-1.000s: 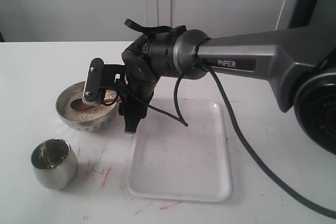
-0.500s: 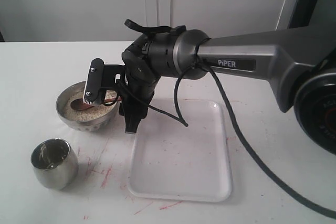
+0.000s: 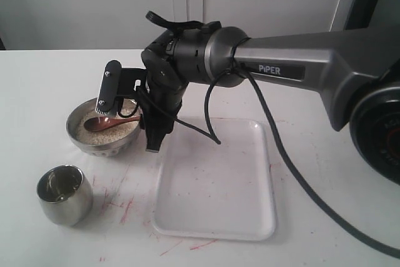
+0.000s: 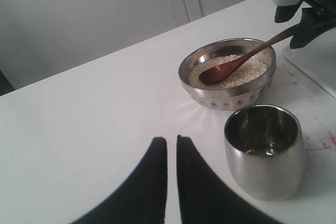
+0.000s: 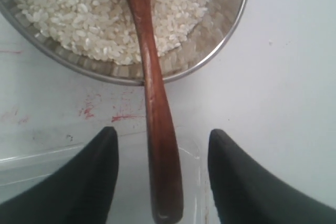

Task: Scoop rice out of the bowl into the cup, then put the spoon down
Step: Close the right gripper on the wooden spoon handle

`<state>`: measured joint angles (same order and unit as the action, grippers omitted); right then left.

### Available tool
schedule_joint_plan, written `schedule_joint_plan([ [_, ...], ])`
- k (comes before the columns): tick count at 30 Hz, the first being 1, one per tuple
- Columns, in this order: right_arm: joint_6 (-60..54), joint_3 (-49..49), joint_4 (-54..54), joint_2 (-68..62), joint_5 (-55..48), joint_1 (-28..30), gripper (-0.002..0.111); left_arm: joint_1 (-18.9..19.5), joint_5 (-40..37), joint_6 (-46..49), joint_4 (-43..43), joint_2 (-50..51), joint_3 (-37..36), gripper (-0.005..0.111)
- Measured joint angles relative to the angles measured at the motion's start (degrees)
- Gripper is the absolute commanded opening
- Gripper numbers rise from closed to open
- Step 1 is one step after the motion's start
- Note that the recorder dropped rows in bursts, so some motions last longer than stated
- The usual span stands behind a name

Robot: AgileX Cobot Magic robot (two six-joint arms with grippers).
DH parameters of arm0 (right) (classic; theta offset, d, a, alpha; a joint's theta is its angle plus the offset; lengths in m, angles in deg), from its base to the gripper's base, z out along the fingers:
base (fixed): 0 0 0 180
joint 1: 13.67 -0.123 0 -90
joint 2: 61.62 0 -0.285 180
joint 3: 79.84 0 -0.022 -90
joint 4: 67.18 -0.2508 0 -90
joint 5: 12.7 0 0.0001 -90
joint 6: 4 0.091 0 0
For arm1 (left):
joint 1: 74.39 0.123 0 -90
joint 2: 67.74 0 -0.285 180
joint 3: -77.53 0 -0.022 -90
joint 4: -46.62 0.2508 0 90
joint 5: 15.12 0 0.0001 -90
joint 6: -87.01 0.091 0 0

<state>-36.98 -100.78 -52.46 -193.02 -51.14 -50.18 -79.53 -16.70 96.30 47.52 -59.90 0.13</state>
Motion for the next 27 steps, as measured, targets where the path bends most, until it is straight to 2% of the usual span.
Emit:
schedule_joint_plan([
  [5,0.0,0.0,0.0,0.0,-0.3,0.0,0.038,0.0,0.0,0.0,0.0,0.0,0.0,0.014],
  [27,0.0,0.0,0.0,0.0,1.1,0.0,0.038,0.0,0.0,0.0,0.0,0.0,0.0,0.014],
])
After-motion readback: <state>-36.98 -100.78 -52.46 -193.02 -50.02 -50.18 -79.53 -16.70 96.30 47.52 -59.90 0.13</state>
